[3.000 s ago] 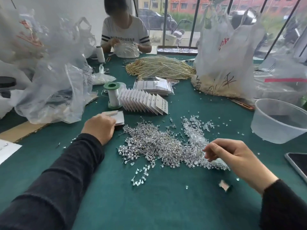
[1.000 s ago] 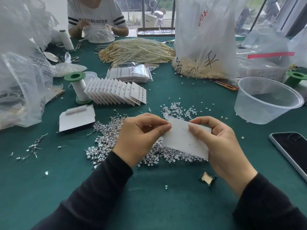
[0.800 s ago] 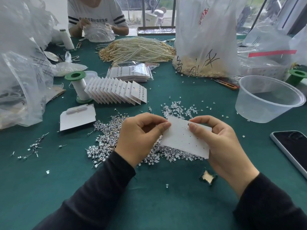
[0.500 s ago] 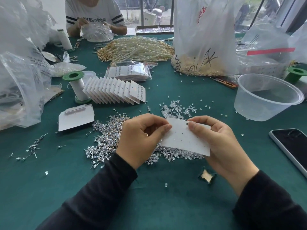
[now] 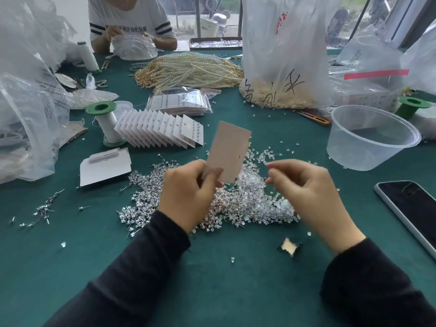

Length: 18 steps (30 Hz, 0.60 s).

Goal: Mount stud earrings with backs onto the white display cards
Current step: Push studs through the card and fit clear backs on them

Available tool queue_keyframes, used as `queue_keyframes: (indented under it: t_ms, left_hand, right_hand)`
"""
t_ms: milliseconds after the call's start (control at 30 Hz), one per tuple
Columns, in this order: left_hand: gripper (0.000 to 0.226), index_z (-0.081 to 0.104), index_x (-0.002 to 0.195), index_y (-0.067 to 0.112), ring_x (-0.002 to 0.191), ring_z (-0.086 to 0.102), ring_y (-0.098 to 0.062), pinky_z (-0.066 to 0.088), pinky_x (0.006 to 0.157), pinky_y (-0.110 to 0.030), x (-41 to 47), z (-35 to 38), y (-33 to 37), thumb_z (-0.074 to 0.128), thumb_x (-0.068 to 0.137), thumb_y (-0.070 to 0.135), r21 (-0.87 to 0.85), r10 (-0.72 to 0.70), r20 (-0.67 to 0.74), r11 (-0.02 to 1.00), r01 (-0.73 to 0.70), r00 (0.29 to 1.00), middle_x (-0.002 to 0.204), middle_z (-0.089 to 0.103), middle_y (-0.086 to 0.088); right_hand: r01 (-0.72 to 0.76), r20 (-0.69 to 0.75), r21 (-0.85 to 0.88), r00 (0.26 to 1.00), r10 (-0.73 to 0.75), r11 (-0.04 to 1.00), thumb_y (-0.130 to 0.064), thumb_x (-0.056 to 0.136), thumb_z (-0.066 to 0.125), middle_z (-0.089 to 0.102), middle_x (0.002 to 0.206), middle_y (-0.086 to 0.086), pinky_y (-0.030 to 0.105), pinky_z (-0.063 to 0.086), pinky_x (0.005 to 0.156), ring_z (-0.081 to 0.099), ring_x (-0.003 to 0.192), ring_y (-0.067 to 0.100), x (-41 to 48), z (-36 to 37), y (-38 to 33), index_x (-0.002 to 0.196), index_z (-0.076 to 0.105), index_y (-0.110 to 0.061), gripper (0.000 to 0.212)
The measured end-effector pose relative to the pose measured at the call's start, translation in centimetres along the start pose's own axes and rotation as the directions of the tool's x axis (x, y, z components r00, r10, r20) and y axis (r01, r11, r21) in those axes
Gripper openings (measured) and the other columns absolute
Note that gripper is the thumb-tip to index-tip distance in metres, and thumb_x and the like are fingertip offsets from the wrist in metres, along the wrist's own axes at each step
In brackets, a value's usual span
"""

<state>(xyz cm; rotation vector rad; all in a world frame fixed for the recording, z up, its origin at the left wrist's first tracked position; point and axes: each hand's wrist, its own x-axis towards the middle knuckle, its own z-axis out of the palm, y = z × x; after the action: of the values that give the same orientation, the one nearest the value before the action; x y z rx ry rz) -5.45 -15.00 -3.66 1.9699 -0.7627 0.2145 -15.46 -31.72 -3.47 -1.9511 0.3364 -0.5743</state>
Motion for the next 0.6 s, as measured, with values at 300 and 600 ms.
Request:
queue_keyframes:
  t_ms: [300, 600]
  left_hand:
    - [0.010, 0.070, 0.057, -0.001, 0.048, 0.064, -0.016, 0.053, 0.043, -0.019, 0.9, -1.1, 0.1, 0.068, 0.062, 0.007, -0.627, -0.533, 0.553, 0.240, 0.741, 0.640, 0.063, 0.070, -0.015]
    - [0.018, 0.059, 0.074, -0.004, 0.047, 0.065, -0.016, 0.052, 0.042, -0.019, 0.6, -0.6, 0.0, 0.065, 0.068, 0.011, -0.616, -0.522, 0.565, 0.248, 0.748, 0.639, 0.058, 0.069, -0.015]
  right_hand:
    - [0.137, 0.168, -0.578, 0.985, -0.047, 0.805, -0.012, 0.081, 0.065, 0.057, 0.074, -0.006, 0.013, 0.031, 0.061, 0.050, 0.071, 0.010, 0.1, 0.8, 1.7, 0.077, 0.065, -0.015, 0.005]
    - [0.048, 0.150, -0.587, 0.987, 0.050, 0.808, -0.019, 0.082, 0.066, 0.057, 0.076, -0.007, 0.015, 0.030, 0.059, 0.049, 0.071, 0.009, 0.6, 0.6, 2.2, 0.075, 0.064, -0.018, 0.007]
